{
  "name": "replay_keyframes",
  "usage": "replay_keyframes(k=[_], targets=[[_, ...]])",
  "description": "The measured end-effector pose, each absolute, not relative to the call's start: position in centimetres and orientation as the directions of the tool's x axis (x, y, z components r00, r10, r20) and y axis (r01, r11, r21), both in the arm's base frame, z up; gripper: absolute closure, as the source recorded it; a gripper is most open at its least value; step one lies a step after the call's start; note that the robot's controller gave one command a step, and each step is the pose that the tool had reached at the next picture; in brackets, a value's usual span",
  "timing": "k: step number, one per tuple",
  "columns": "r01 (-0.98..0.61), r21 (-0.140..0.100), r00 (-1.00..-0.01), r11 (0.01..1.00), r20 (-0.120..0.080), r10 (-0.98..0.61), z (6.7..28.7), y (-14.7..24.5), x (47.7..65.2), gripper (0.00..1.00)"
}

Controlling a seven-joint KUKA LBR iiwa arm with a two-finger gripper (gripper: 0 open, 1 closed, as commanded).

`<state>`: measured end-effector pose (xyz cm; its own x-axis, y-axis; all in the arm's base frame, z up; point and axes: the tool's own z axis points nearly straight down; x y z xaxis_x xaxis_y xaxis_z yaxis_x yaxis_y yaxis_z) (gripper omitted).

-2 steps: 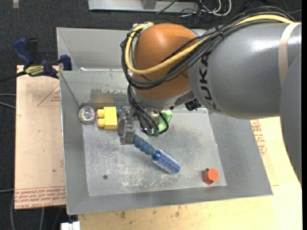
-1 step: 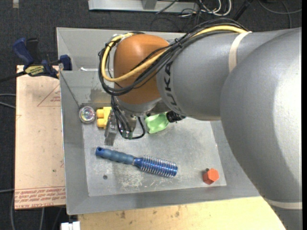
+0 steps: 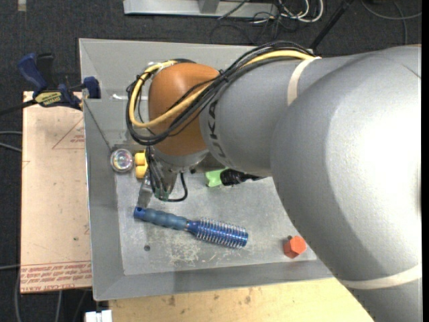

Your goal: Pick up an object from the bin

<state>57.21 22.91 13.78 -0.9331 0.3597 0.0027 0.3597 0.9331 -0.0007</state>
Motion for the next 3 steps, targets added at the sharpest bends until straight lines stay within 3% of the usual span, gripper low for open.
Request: replay_keyframes(k=[1, 2, 3], targets=[[0.631, -0.002, -0.776, 0.776, 0.003, 0.631, 11.2, 24.0, 56.7, 1.00], [0.757, -0.002, -0.654, 0.654, 0.000, 0.757, 14.9, 19.3, 52.2, 1.00], [0.755, -0.001, -0.655, 0.655, 0.000, 0.755, 14.8, 19.4, 52.3, 0.00]])
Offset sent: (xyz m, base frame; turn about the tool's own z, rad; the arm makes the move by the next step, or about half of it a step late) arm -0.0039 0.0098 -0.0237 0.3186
